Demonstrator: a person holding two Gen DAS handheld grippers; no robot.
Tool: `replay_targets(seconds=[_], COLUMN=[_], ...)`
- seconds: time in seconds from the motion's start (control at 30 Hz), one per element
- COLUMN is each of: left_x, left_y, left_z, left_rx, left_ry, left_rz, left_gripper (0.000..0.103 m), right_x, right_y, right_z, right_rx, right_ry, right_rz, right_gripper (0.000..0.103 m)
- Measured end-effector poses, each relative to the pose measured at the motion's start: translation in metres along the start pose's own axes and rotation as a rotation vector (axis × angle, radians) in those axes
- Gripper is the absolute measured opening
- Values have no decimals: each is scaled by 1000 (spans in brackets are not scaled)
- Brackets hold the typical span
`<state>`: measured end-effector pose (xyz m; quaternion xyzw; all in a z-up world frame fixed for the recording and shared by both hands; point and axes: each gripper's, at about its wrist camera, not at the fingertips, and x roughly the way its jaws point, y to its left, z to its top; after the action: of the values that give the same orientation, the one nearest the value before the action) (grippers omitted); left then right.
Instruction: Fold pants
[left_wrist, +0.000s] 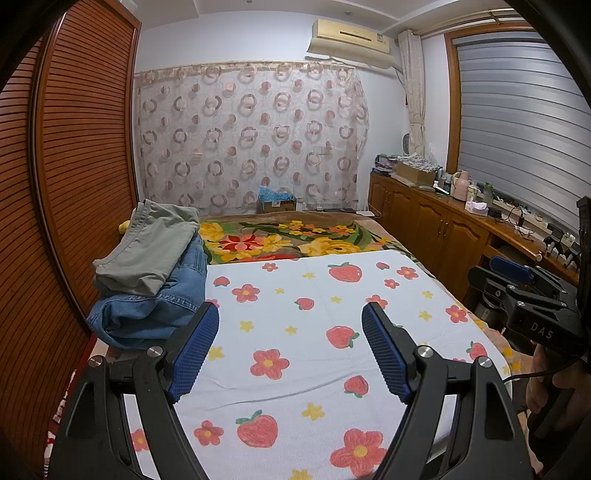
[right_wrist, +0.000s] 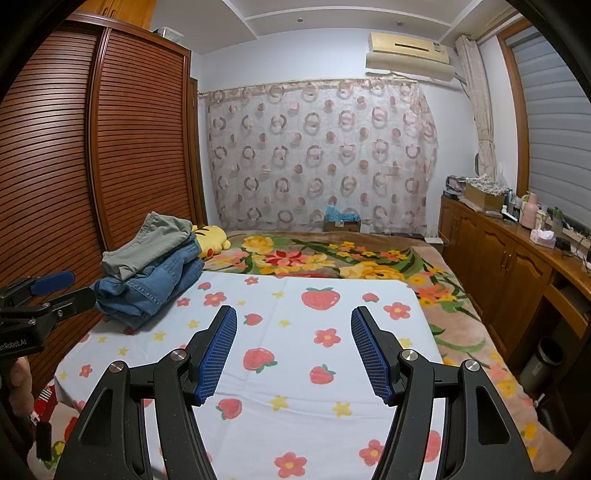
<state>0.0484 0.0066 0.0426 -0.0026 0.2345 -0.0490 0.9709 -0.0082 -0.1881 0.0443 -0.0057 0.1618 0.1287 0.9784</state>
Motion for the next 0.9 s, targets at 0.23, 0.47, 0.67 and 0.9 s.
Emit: replay_targets(seconds=[0.23,0.47,0.67,0.9], left_x=[0,0,0,0], left_y=[0,0,1,1], left_z=[0,0,0,0], left_rx=[0,0,-1,0], left_ry=[0,0,-1,-2], left_rz=[-1,0,-1,-1], left_gripper=[81,81,81,81], right_x=[1,1,0,-1], right_y=[0,0,1,2], right_z=[-1,-1,-2,-4], right_rx=[-1,0,2,1], right_ry=[0,-1,-5,-8], right_rz=[-1,-1,-4,-6], right_gripper=[67,67,67,67])
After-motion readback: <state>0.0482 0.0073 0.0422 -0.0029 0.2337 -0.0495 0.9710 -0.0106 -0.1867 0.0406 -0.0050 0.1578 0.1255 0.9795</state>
